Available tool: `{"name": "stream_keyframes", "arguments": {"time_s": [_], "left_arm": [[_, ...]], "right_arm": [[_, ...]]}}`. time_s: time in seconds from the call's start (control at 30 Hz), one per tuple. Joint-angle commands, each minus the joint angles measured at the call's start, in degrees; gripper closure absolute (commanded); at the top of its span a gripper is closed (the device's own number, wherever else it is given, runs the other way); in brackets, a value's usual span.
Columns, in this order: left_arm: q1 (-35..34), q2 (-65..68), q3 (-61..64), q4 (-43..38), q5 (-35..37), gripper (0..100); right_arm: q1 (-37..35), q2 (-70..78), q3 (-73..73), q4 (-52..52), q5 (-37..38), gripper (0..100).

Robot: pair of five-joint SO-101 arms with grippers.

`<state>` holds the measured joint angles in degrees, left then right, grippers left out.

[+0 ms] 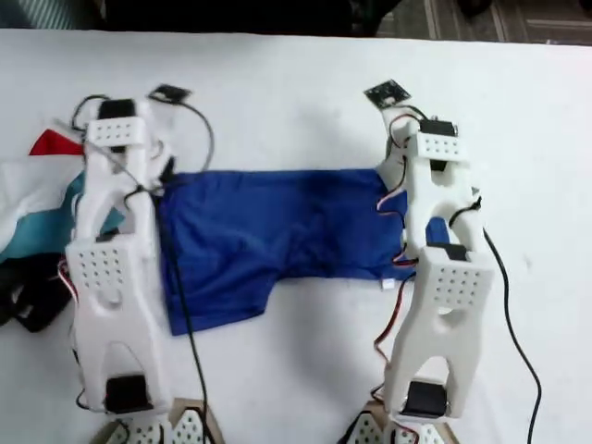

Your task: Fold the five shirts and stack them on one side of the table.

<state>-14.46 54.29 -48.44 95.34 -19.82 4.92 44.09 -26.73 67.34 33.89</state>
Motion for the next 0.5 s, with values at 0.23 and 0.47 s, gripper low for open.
{"name": "stream_keyframes", "arguments": {"time_s": [0.23, 0.47], "left_arm": [[2.9, -7.4, -16.1, 7.3, 1.6, 88], [2.3, -24.2, -3.5, 7.2, 4.0, 85]], "right_arm": [[-1.3, -4.8, -4.7, 10.3, 0.3, 98.1], [-6.0, -14.3, -6.2, 21.4, 0.2, 98.1]]}}
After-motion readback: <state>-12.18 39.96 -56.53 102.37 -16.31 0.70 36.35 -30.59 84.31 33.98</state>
